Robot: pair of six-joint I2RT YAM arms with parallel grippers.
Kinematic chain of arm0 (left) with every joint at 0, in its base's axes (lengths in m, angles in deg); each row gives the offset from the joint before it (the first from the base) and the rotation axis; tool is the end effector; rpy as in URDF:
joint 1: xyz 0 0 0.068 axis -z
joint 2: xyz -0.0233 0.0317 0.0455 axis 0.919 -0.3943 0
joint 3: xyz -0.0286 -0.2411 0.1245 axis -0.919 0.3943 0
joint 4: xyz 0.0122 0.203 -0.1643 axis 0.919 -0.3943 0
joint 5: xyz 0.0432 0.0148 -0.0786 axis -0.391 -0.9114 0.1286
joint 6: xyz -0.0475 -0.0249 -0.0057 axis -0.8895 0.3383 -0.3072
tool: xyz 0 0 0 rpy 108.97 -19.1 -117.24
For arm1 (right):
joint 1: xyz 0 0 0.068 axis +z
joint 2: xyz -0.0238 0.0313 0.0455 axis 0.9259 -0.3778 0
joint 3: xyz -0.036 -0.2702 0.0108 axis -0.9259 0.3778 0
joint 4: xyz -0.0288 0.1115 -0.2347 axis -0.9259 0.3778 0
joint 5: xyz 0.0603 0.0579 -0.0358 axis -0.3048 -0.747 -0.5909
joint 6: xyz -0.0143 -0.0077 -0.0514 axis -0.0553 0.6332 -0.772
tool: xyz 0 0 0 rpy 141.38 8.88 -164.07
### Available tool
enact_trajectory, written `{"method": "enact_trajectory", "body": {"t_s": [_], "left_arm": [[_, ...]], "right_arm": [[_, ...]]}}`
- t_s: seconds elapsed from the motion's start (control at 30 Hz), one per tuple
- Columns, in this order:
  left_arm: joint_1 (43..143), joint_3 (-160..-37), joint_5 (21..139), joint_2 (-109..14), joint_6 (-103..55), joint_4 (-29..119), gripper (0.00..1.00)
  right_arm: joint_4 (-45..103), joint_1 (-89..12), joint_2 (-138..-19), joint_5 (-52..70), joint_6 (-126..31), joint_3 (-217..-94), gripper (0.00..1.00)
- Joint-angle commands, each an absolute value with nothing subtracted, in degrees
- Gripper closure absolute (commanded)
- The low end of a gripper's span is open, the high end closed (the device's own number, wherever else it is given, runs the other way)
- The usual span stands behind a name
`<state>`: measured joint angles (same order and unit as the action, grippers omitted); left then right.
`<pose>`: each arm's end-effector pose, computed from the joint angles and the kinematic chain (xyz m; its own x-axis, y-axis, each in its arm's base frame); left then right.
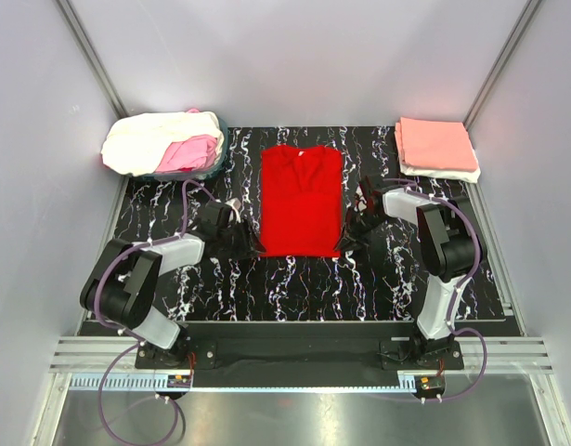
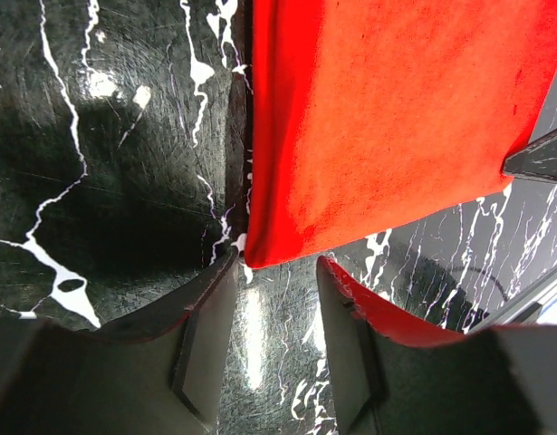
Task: Fold and stack the t-shirts
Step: Fold the tshirt
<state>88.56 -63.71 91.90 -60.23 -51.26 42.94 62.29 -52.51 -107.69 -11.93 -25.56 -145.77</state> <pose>0.2565 -0.1154 0.1415 -0.9057 -0.2740 -0.3235 -0.0265 0.7982 -0.6018 0.3329 0.1087 0.1308 -0.9848 0.1677 0.0444 0.1665 0.8418 0.5135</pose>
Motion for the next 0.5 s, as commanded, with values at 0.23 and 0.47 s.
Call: {"method": "enact_trajectory", "body": {"t_s": [0.23, 0.47], "left_arm": [[89.36, -63.54, 92.0, -62.75, -50.32, 43.94, 0.63], [90.51, -65.92, 92.17, -64.51, -49.18, 43.15, 1.0]], "right_arm": [[62.26, -51.36, -107.43, -8.6, -25.65, -146.39, 0.87], [61.73, -51.36, -106.99, -9.13, -26.27, -145.78, 1.0]]}}
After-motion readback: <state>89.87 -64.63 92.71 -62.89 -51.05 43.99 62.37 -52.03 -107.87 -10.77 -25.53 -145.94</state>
